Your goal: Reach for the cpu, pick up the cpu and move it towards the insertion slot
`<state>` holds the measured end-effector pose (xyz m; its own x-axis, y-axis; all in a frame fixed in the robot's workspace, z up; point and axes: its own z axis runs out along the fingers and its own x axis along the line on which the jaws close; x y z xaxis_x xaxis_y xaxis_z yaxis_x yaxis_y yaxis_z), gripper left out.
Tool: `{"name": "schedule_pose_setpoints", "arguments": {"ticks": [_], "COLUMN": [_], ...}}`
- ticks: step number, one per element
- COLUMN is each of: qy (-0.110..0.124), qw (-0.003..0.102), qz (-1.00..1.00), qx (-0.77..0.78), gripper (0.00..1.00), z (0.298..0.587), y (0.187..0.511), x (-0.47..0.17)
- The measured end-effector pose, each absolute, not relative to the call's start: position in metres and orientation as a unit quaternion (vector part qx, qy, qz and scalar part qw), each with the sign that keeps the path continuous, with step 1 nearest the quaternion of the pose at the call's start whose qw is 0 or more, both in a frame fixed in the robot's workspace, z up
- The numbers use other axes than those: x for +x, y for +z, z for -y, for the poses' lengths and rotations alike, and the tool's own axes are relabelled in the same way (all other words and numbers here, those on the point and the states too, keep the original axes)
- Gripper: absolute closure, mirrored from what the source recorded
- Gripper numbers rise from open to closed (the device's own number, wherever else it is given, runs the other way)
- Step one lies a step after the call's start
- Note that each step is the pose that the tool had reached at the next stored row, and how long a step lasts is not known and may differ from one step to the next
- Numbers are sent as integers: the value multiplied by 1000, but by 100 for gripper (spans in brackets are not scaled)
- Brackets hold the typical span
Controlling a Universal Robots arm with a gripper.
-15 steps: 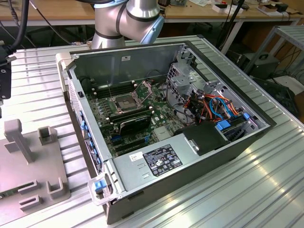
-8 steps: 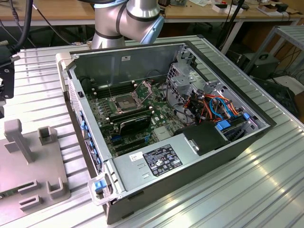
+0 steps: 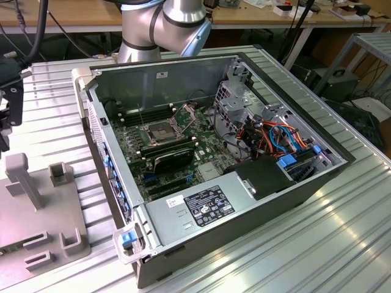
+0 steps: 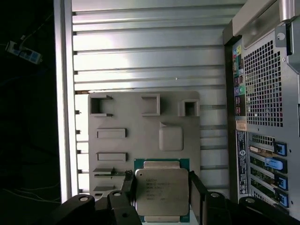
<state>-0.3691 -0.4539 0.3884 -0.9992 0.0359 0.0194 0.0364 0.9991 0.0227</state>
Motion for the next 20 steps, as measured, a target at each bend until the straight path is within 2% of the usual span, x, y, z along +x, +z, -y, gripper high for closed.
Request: {"name": "schedule_pose_setpoints", "arguments": {"ticks": [20], "qy": [-12], "qw": [9], "qz": [1000], "qx": [-18], "gripper": [45], "z": [454], "y": [388], "x": [-354]}}
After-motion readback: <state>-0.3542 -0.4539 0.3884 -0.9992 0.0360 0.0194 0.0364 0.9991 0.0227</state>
